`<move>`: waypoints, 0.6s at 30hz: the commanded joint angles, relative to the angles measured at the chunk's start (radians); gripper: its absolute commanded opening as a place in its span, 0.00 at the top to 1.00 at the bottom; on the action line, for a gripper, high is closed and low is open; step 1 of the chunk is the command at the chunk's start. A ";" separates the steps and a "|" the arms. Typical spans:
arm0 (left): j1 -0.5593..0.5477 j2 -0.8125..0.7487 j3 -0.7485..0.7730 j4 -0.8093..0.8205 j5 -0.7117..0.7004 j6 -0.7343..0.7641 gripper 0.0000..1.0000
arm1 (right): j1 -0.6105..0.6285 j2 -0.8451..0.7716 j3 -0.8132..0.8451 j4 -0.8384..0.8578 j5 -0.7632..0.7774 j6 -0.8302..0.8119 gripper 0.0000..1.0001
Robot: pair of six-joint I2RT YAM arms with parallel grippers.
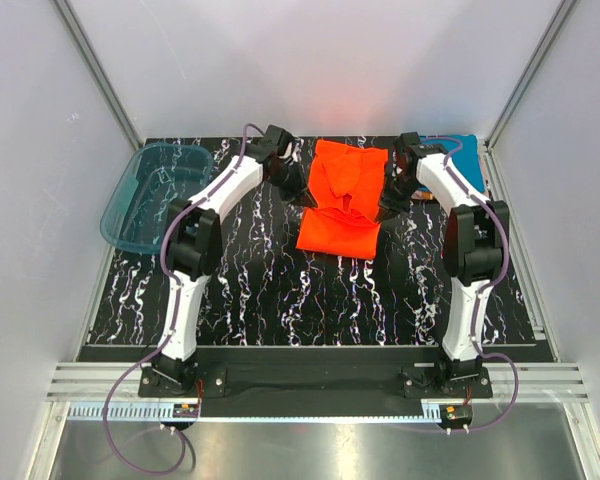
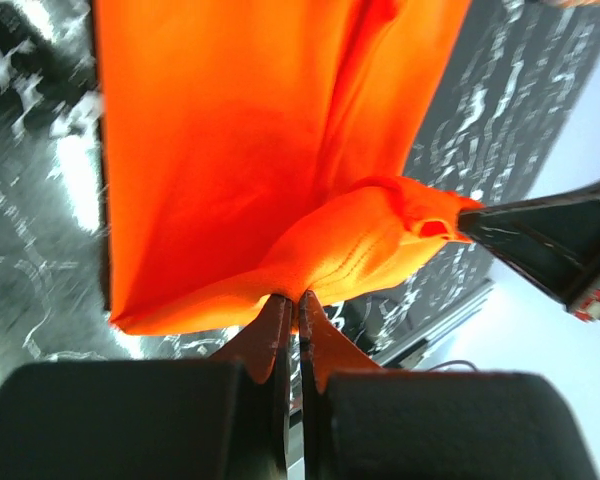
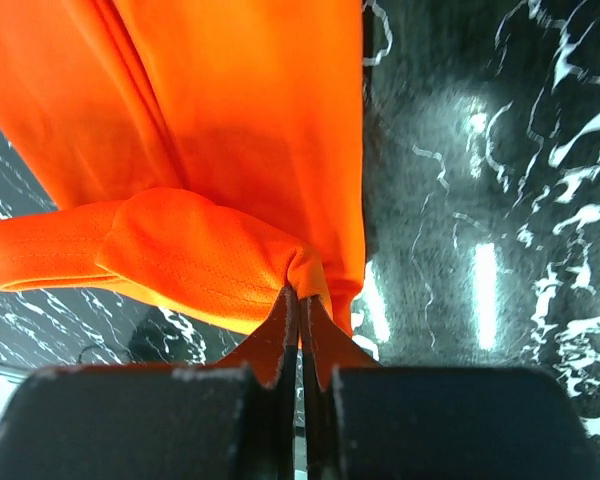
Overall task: Fold and stack the t-shirts
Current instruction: Fold the tshirt
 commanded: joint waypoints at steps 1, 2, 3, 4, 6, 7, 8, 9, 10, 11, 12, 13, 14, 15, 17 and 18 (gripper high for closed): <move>0.016 0.021 0.054 0.119 0.064 -0.032 0.97 | -0.015 0.038 0.093 -0.034 -0.004 -0.027 1.00; 0.018 0.027 0.060 0.126 0.066 -0.036 0.97 | -0.017 0.046 0.105 -0.037 -0.004 -0.029 1.00; 0.022 0.037 0.067 0.134 0.067 -0.038 0.97 | -0.021 0.054 0.117 -0.042 -0.004 -0.030 1.00; 0.024 0.055 0.073 0.137 0.070 -0.042 0.97 | -0.025 0.066 0.139 -0.042 -0.004 -0.030 1.00; 0.031 0.070 0.084 0.151 0.084 -0.058 0.97 | -0.032 0.086 0.162 -0.046 -0.011 -0.035 1.00; 0.034 0.078 0.084 0.159 0.084 -0.064 0.97 | -0.035 0.104 0.183 -0.046 -0.021 -0.037 1.00; 0.036 0.081 0.084 0.166 0.086 -0.075 0.97 | -0.038 0.114 0.192 -0.043 -0.027 -0.040 1.00; 0.037 0.084 0.083 0.183 0.086 -0.079 0.97 | -0.040 0.126 0.205 -0.043 -0.035 -0.041 1.00; 0.041 0.089 0.084 0.191 0.087 -0.084 0.97 | -0.043 0.143 0.221 -0.043 -0.043 -0.044 1.00; 0.044 0.100 0.087 0.203 0.096 -0.097 0.97 | -0.045 0.152 0.231 -0.042 -0.046 -0.049 1.00; 0.048 0.103 0.089 0.205 0.098 -0.104 0.97 | -0.045 0.163 0.240 -0.039 -0.047 -0.052 1.00; 0.050 0.110 0.090 0.208 0.099 -0.108 0.97 | -0.051 0.181 0.258 -0.039 -0.055 -0.053 1.00; 0.053 0.118 0.090 0.217 0.104 -0.119 0.96 | -0.052 0.192 0.268 -0.039 -0.063 -0.056 1.00; 0.059 0.123 0.092 0.220 0.106 -0.122 0.96 | -0.055 0.199 0.286 -0.039 -0.072 -0.061 1.00; 0.064 0.133 0.095 0.226 0.110 -0.134 0.96 | -0.061 0.230 0.303 -0.037 -0.084 -0.067 1.00; 0.070 0.141 0.095 0.231 0.113 -0.137 0.96 | -0.064 0.239 0.311 -0.037 -0.093 -0.072 1.00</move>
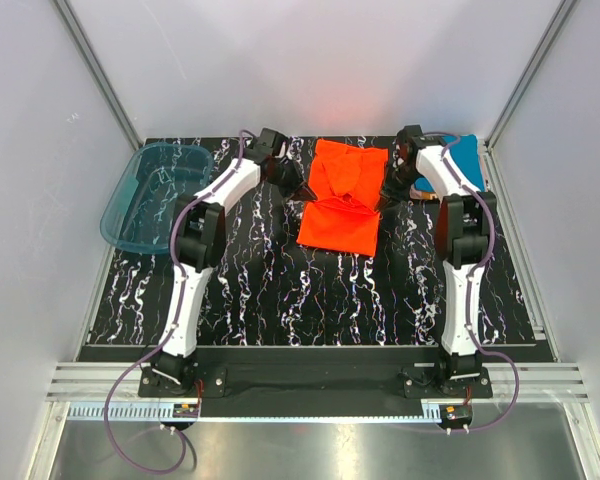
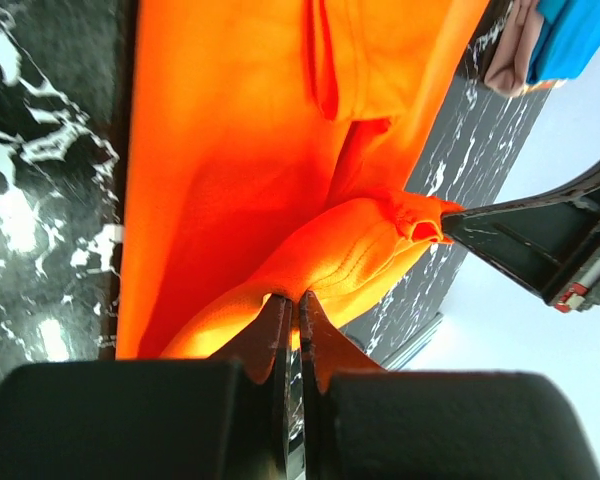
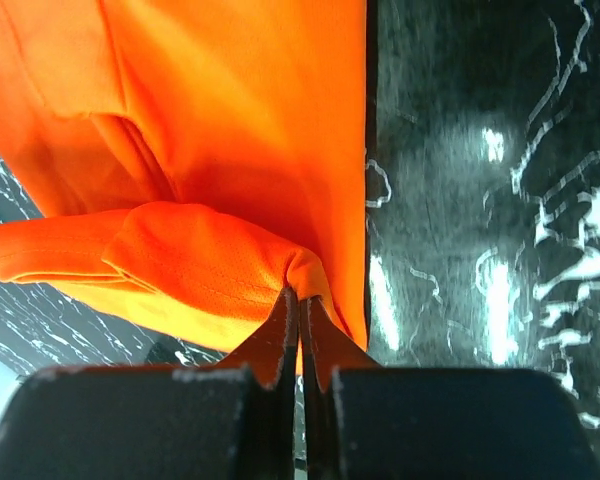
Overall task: Fold and stack the t-shirts
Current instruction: Fold the tshirt
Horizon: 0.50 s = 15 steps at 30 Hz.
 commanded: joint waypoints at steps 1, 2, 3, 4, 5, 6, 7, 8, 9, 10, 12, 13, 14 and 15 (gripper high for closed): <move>0.020 0.019 0.062 0.063 0.045 -0.035 0.96 | -0.014 0.043 0.075 -0.006 -0.052 -0.031 1.00; 0.022 0.029 0.066 0.063 0.045 -0.037 0.96 | -0.020 0.052 0.083 -0.006 -0.058 -0.032 0.99; 0.026 0.034 0.070 0.062 0.047 -0.040 0.96 | -0.021 0.061 0.090 -0.006 -0.064 -0.032 0.99; 0.028 0.039 0.077 0.062 0.045 -0.044 0.95 | -0.020 0.075 0.104 -0.006 -0.071 -0.025 0.99; 0.029 0.046 0.080 0.065 0.047 -0.045 0.95 | -0.021 0.081 0.113 -0.003 -0.074 -0.023 0.99; 0.031 0.052 0.083 0.065 0.045 -0.045 0.94 | -0.021 0.089 0.119 -0.003 -0.077 -0.018 0.98; 0.031 0.057 0.088 0.068 0.047 -0.048 0.92 | -0.023 0.100 0.138 -0.006 -0.081 -0.018 0.97; 0.032 0.069 0.100 0.068 0.050 -0.054 0.89 | -0.023 0.107 0.147 -0.009 -0.081 -0.014 0.96; 0.034 0.075 0.103 0.071 0.054 -0.057 0.86 | -0.024 0.114 0.158 -0.013 -0.081 -0.014 0.95; 0.035 0.081 0.108 0.075 0.062 -0.060 0.84 | -0.027 0.126 0.178 -0.019 -0.083 -0.015 0.93; 0.038 0.092 0.128 0.066 0.051 -0.057 0.80 | -0.031 0.138 0.195 -0.021 -0.086 -0.008 0.88; 0.040 0.094 0.132 0.065 0.044 -0.055 0.79 | -0.035 0.152 0.222 -0.026 -0.091 -0.006 0.85; 0.042 0.092 0.140 0.063 0.034 -0.054 0.74 | -0.038 0.163 0.242 -0.033 -0.088 -0.003 0.76; 0.046 0.092 0.166 0.057 0.028 -0.052 0.67 | -0.040 0.172 0.266 -0.061 -0.088 -0.003 0.73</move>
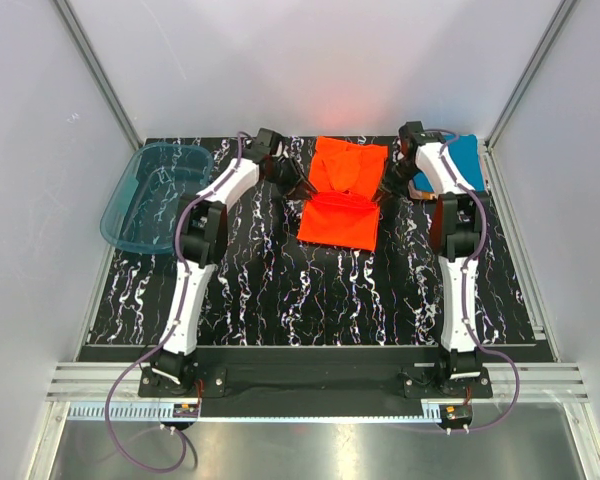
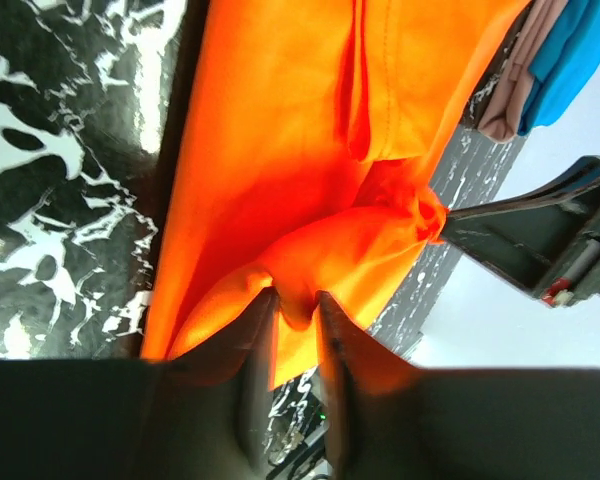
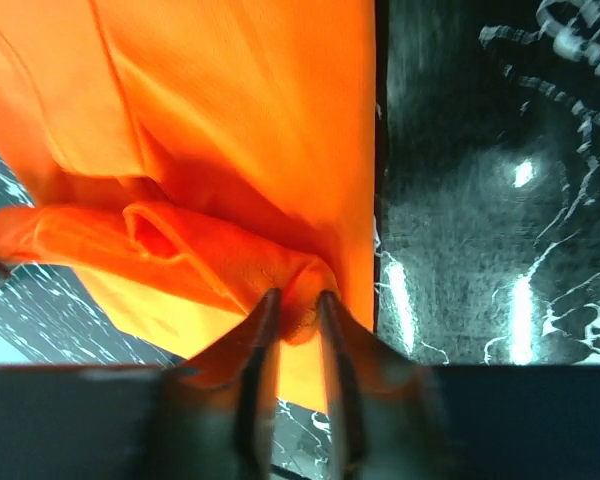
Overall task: Fold and stack the t-shirts
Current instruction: Fold the tshirt
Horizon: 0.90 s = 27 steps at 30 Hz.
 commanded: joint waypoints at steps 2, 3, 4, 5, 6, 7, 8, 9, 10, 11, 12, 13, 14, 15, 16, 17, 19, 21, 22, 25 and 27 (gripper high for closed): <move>0.017 -0.009 0.123 -0.006 -0.017 0.033 0.62 | -0.023 0.044 0.179 -0.103 0.002 -0.002 0.62; 0.021 -0.016 0.157 -0.023 -0.036 0.053 0.60 | -0.026 0.050 0.245 -0.129 0.036 -0.005 0.57; 0.023 -0.029 0.162 -0.034 -0.069 0.097 0.59 | -0.031 0.058 0.273 -0.152 0.053 -0.006 0.52; 0.024 -0.052 0.162 -0.055 -0.085 0.119 0.58 | -0.031 0.058 0.288 -0.182 0.071 -0.012 0.43; 0.028 -0.061 0.166 -0.071 -0.096 0.141 0.58 | -0.033 0.040 0.282 -0.186 0.094 -0.018 0.39; 0.028 -0.069 0.166 -0.089 -0.103 0.159 0.58 | -0.034 0.027 0.267 -0.188 0.101 -0.028 0.36; 0.029 -0.084 0.163 -0.127 -0.117 0.194 0.59 | -0.033 0.015 0.249 -0.190 0.105 -0.038 0.36; 0.031 -0.096 0.154 -0.143 -0.128 0.211 0.60 | -0.033 -0.014 0.201 -0.191 0.108 -0.040 0.33; 0.032 -0.111 0.108 -0.152 -0.138 0.234 0.61 | -0.031 -0.035 0.169 -0.188 0.105 -0.041 0.33; 0.032 -0.148 0.081 -0.149 -0.139 0.241 0.62 | -0.030 -0.057 0.131 -0.167 0.098 -0.040 0.33; 0.031 -0.164 0.048 -0.145 -0.134 0.244 0.64 | -0.022 -0.110 0.036 -0.145 0.078 -0.037 0.33; 0.029 -0.179 0.024 -0.140 -0.126 0.244 0.66 | -0.020 -0.141 -0.010 -0.122 0.076 -0.034 0.33; 0.026 -0.203 -0.022 -0.132 -0.123 0.242 0.67 | -0.014 -0.170 -0.056 -0.076 0.073 -0.029 0.33; 0.015 -0.213 -0.039 -0.129 -0.119 0.242 0.68 | -0.002 -0.216 -0.128 -0.056 0.061 -0.029 0.33; 0.011 -0.220 -0.053 -0.128 -0.114 0.238 0.68 | 0.003 -0.233 -0.158 -0.041 0.058 -0.026 0.34; -0.006 -0.230 -0.080 -0.119 -0.108 0.233 0.68 | 0.009 -0.249 -0.179 -0.024 0.052 -0.020 0.34; -0.023 -0.239 -0.113 -0.097 -0.088 0.213 0.70 | 0.029 -0.284 -0.235 -0.009 0.027 -0.011 0.37; -0.054 -0.240 -0.150 -0.086 -0.082 0.208 0.71 | 0.046 -0.302 -0.287 0.016 0.006 -0.003 0.38; -0.061 -0.239 -0.166 -0.080 -0.067 0.196 0.71 | 0.067 -0.315 -0.304 0.028 -0.003 0.001 0.39; -0.077 -0.242 -0.278 -0.005 -0.016 0.146 0.74 | 0.113 -0.304 -0.365 0.074 -0.074 0.021 0.43; -0.078 -0.247 -0.358 0.018 -0.008 0.136 0.74 | 0.138 -0.277 -0.389 0.096 -0.114 0.017 0.50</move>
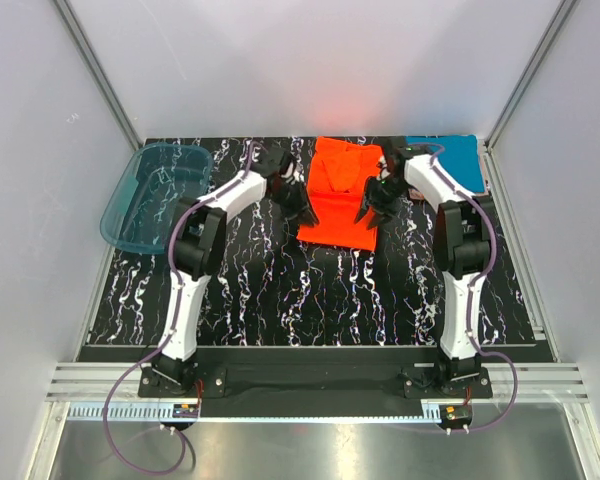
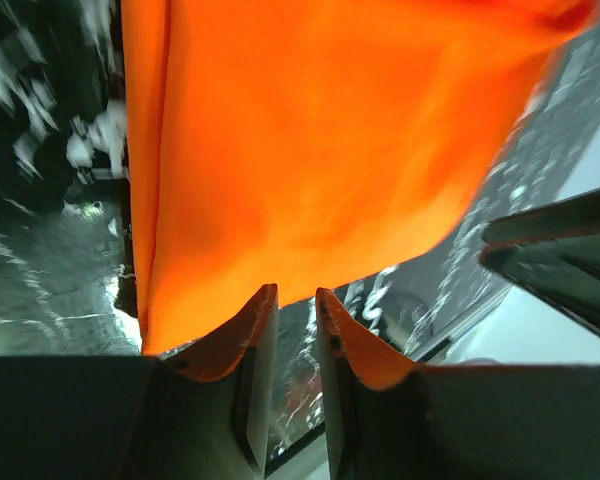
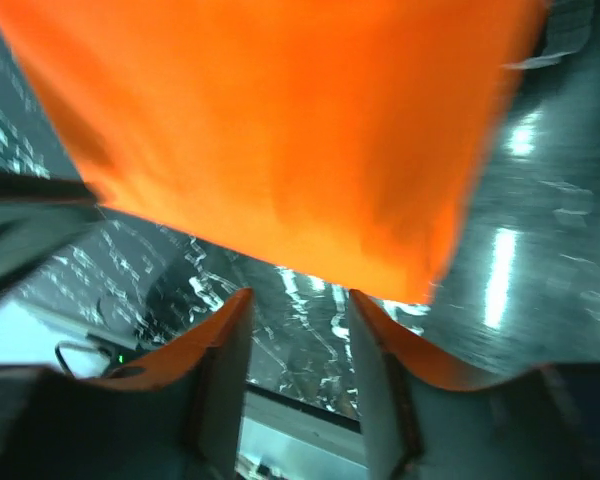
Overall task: Fold and stack the t-shirts
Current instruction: Fold the tshirt
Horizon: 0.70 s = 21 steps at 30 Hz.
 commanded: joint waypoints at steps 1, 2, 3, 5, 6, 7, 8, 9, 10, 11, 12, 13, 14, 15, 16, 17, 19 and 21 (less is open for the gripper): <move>0.002 -0.051 -0.108 0.077 0.051 -0.034 0.74 | 0.056 -0.001 -0.047 0.072 -0.098 0.011 0.53; 0.000 -0.054 -0.122 0.077 0.047 -0.030 0.74 | 0.071 0.003 -0.056 0.087 -0.098 0.011 0.57; 0.000 -0.057 -0.156 0.077 0.045 -0.028 0.74 | 0.074 0.003 -0.079 0.098 -0.106 0.013 0.59; 0.000 -0.071 -0.193 0.082 0.033 -0.027 0.74 | 0.076 -0.004 -0.130 0.135 -0.112 0.022 0.62; 0.000 -0.076 -0.213 0.083 0.027 -0.027 0.74 | 0.078 -0.010 -0.142 0.144 -0.107 0.020 0.64; 0.000 -0.082 -0.245 0.077 0.018 -0.027 0.75 | 0.076 -0.010 -0.154 0.147 -0.106 0.011 0.64; 0.000 -0.084 -0.259 0.073 0.011 -0.027 0.76 | 0.076 -0.009 -0.174 0.149 -0.100 0.005 0.65; 0.002 -0.084 -0.273 0.062 0.002 -0.025 0.77 | 0.076 -0.010 -0.188 0.152 -0.100 -0.001 0.65; 0.000 -0.085 -0.303 0.048 -0.007 -0.019 0.77 | 0.076 -0.014 -0.203 0.161 -0.095 -0.010 0.66; 0.000 -0.087 -0.317 0.043 -0.007 -0.016 0.78 | 0.076 -0.015 -0.234 0.167 -0.090 -0.016 0.66; 0.002 -0.088 -0.334 0.040 -0.012 -0.013 0.79 | 0.076 -0.020 -0.252 0.172 -0.087 -0.021 0.65; 0.000 -0.096 -0.351 0.033 -0.028 -0.008 0.79 | 0.076 -0.021 -0.268 0.178 -0.089 -0.026 0.66; 0.000 -0.103 -0.389 0.036 -0.032 -0.008 0.79 | 0.076 -0.024 -0.307 0.190 -0.096 -0.029 0.66; 0.000 -0.113 -0.414 0.042 -0.032 -0.010 0.79 | 0.078 -0.036 -0.334 0.201 -0.103 -0.027 0.66; 0.000 -0.135 -0.437 0.056 -0.036 -0.013 0.79 | 0.076 -0.046 -0.361 0.215 -0.109 -0.020 0.66; -0.003 -0.149 -0.489 0.062 -0.041 -0.014 0.80 | 0.078 -0.056 -0.424 0.245 -0.127 -0.015 0.66; -0.007 -0.195 -0.538 0.069 -0.051 -0.007 0.80 | 0.085 -0.093 -0.484 0.285 -0.144 -0.004 0.66; -0.017 -0.232 -0.630 0.076 -0.056 0.004 0.80 | 0.097 -0.147 -0.576 0.307 -0.159 -0.001 0.66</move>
